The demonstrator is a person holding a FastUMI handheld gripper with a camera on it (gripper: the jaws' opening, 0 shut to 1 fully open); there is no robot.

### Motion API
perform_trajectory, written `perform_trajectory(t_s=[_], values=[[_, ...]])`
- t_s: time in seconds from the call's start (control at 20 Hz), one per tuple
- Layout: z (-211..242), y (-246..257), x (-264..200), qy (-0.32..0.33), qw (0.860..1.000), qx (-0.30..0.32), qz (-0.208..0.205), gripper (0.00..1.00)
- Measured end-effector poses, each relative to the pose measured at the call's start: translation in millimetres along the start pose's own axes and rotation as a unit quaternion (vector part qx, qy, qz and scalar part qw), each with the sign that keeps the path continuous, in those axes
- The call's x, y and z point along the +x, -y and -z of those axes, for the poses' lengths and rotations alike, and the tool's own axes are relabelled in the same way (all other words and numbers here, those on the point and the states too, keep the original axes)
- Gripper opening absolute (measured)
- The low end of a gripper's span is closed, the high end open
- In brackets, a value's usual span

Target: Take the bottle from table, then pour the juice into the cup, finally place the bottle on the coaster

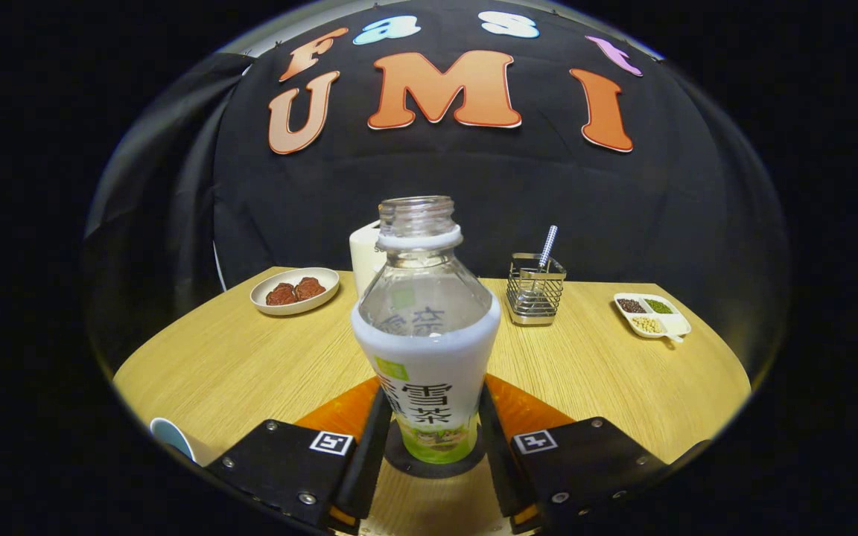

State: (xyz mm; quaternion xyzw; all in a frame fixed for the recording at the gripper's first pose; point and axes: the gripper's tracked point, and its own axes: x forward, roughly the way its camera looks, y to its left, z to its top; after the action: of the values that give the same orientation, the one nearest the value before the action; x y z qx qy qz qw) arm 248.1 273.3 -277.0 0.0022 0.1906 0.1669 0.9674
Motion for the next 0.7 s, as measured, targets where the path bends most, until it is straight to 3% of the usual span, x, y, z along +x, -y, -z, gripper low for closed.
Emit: perform_trajectory(t_s=[0.15,0.35,0.7], values=[[3.7,-2.5,-1.6,-0.002,1.0,0.001,-0.003,0.67],[-5.1,-3.8,-16.7,0.006,1.0,-0.007,0.003,0.96],[-48.2,16.8,-104.1,0.034,0.999,0.006,0.006,0.98]])
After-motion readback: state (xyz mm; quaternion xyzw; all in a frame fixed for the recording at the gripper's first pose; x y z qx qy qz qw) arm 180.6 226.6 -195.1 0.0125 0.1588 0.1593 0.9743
